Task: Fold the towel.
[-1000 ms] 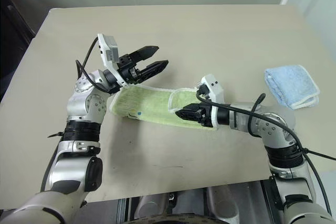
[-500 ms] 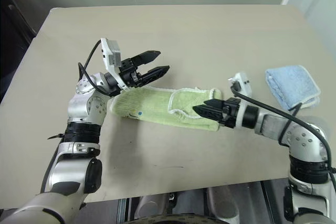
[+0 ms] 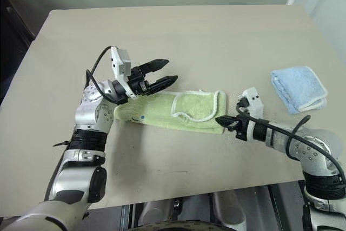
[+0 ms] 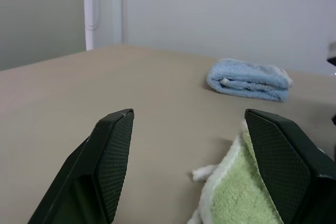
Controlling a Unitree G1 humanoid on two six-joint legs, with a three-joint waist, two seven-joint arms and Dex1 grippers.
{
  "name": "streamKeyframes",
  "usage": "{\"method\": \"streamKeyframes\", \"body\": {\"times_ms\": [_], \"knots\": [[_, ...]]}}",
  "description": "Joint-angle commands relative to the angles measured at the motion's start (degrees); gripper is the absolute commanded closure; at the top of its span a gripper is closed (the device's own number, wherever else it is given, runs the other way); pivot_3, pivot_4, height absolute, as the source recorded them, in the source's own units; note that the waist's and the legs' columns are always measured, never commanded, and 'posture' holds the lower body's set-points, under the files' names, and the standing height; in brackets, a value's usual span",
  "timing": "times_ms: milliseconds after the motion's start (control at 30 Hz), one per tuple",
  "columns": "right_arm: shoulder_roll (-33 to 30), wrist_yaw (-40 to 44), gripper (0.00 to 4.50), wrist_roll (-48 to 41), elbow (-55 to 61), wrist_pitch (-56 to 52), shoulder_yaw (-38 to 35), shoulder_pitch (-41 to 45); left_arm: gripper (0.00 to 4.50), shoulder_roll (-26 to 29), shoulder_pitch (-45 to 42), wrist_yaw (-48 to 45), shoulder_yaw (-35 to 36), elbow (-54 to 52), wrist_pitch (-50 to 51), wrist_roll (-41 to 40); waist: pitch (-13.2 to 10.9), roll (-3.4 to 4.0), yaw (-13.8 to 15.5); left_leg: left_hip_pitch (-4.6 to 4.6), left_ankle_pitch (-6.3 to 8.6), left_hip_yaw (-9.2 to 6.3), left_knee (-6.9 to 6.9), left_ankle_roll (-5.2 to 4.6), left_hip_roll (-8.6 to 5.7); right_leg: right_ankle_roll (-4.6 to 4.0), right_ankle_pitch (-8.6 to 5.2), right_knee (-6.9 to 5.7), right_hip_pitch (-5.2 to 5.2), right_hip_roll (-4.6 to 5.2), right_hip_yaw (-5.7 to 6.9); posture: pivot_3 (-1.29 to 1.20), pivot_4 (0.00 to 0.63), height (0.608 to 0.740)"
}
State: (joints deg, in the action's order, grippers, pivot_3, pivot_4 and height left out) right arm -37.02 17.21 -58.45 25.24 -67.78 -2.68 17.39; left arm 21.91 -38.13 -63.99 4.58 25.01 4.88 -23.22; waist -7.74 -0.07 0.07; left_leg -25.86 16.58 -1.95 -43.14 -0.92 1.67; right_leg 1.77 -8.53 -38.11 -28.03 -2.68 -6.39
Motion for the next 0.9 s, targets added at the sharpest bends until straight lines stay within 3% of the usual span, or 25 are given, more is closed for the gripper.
{"method": "streamKeyframes", "body": {"times_ms": [33,300,533,733,900], "knots": [[-0.4,2.0,4.47,4.8,1.0,2.7,2.9,1.5,0.85,0.2,0.4,-0.5,0.2,-0.6,-1.9,0.2,0.0,0.0,0.0,0.0,0.0,-0.01,0.0,0.0,0.0,-0.01,0.0,0.0,0.0,0.0,0.0,0.0,0.15,0.703],[1.7,4.7,4.47,8.1,0.3,3.9,5.2,7.3,0.85,-0.5,0.5,0.2,0.0,-0.3,-2.8,0.8,0.0,0.0,0.1,-0.02,0.0,0.0,0.0,0.0,0.0,-0.02,0.0,0.01,-0.01,0.0,0.01,0.0,0.15,0.703],[8.7,4.7,4.47,13.0,-5.2,5.2,9.1,15.3,0.85,-0.8,1.8,1.9,-0.1,-1.6,-3.0,1.5,0.0,0.01,-0.1,-0.02,-0.03,0.01,0.02,-0.02,0.0,-0.07,0.04,0.0,-0.08,0.0,0.01,0.0,0.15,0.703],[13.7,4.5,4.47,17.7,-9.6,7.1,12.1,17.3,0.85,-0.8,1.4,4.8,2.4,-3.6,-1.9,-0.8,0.0,0.0,-0.1,-0.21,-0.17,0.0,0.06,0.08,0.0,-0.11,0.02,0.0,-0.28,0.0,0.03,0.0,0.15,0.703],[14.8,5.8,4.47,23.0,-14.0,11.3,13.1,16.4,0.85,-1.3,-1.5,9.2,5.6,-0.2,-9.5,0.0,0.0,0.0,0.1,-0.2,-0.18,-0.04,0.02,0.07,0.0,-0.13,0.04,0.0,-0.26,0.0,0.05,0.0,0.15,0.703]]}}
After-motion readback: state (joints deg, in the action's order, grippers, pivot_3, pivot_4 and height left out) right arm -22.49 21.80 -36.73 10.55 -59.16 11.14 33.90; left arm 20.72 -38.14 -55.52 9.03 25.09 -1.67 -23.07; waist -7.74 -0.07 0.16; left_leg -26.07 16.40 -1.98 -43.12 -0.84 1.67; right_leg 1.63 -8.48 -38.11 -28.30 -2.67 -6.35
